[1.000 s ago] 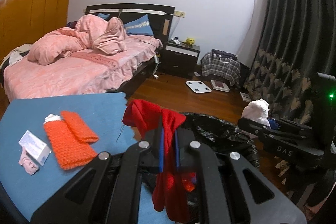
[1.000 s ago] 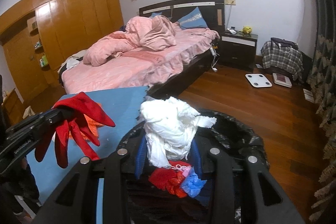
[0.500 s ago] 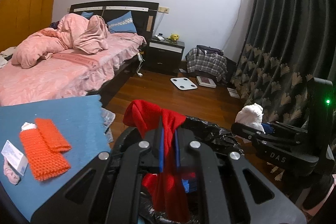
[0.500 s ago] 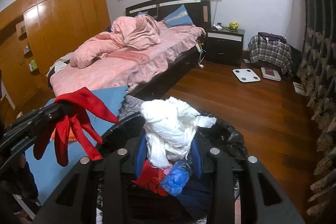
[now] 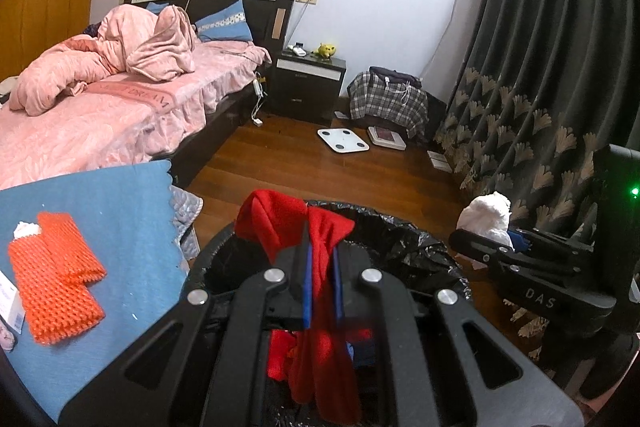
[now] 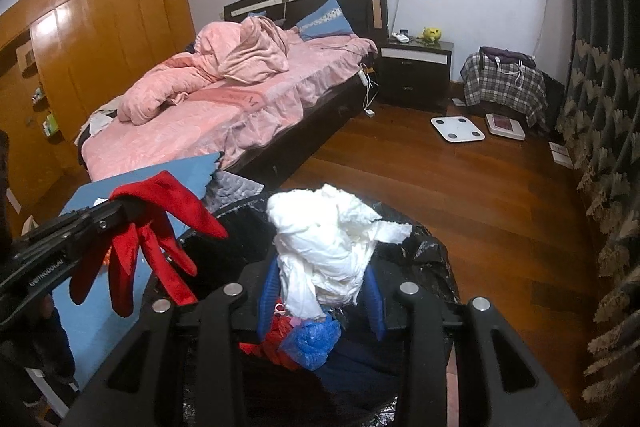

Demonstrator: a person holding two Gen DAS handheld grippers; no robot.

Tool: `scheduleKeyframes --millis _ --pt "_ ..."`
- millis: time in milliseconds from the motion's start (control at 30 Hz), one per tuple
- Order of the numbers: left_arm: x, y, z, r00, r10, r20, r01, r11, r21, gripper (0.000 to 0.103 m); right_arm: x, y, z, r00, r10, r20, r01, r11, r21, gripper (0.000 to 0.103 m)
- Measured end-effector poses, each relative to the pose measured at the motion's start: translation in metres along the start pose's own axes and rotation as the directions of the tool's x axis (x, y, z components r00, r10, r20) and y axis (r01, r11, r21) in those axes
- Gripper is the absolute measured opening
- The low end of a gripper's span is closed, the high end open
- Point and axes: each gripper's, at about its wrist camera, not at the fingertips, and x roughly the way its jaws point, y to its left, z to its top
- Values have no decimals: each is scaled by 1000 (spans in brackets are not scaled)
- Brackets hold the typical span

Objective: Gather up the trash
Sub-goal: 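Open the right gripper to drop the tissue into the bin, then open the left gripper to drop the red glove into the bin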

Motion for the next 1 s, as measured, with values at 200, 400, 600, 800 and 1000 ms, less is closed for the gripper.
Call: scheduleKeyframes --millis 200,400,600,800,1000 --pt "9 4 -1 1000 0 -20 0 1000 3 7 7 -3 -4 1000 -5 -17 5 1000 1 37" --pt "17 4 0 999 -7 -34 7 1000 2 7 8 -4 -4 1000 -9 -21 9 1000 1 37" --pt "23 8 -3 998 -26 -63 25 1000 -8 31 9 -8 -5 1000 -23 -20 23 1000 6 51" --pt "20 20 -9 997 -16 -80 13 999 -39 58 5 -21 -10 999 -41 -7 41 999 31 78" --pt "-2 39 -14 998 48 -50 -51 997 -60 79 -4 -15 -9 999 -35 15 34 999 40 97"
